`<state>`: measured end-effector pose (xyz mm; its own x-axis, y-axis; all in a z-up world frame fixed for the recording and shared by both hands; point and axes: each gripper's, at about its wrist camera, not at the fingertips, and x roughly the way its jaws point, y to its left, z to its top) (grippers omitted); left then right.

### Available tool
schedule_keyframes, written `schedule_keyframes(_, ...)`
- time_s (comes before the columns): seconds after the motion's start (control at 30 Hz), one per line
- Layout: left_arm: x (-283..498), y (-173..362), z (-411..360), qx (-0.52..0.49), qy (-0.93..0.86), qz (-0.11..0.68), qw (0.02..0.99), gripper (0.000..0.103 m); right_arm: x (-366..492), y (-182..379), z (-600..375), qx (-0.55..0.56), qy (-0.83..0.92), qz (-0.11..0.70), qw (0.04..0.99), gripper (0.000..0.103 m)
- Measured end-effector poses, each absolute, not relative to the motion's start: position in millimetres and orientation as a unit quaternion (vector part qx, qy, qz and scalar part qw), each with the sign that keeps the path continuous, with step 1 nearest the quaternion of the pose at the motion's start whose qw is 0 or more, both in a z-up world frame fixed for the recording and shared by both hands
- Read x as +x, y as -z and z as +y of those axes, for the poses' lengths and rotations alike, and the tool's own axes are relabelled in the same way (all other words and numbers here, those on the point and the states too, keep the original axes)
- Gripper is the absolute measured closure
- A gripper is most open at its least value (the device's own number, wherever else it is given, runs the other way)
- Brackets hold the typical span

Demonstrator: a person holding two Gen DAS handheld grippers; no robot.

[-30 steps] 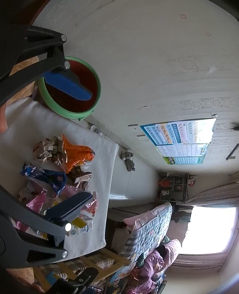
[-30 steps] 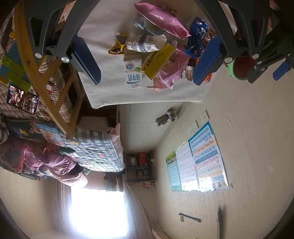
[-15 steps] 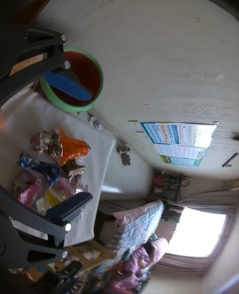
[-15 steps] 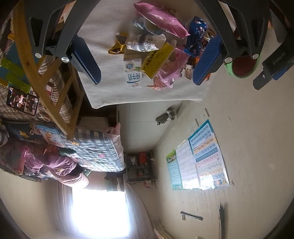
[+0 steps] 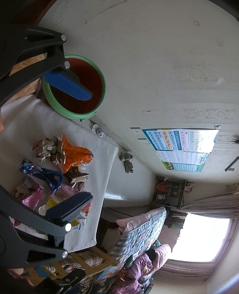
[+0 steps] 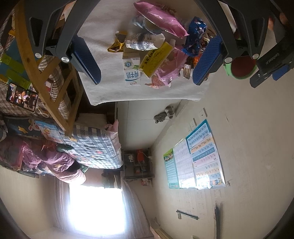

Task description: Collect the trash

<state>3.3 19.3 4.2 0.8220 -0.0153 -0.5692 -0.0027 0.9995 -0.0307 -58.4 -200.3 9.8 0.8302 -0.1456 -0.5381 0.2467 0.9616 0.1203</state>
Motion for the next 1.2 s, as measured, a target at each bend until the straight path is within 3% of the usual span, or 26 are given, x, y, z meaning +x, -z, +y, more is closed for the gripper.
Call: schedule_keyframes(1.2, 3.3, 8.0, 3.0, 0.01, 0.06, 0.316, 0.947, 0.005, -56.4, -7.0, -205.9, 0.104, 0.102, 0.29, 0.946, 0.007)
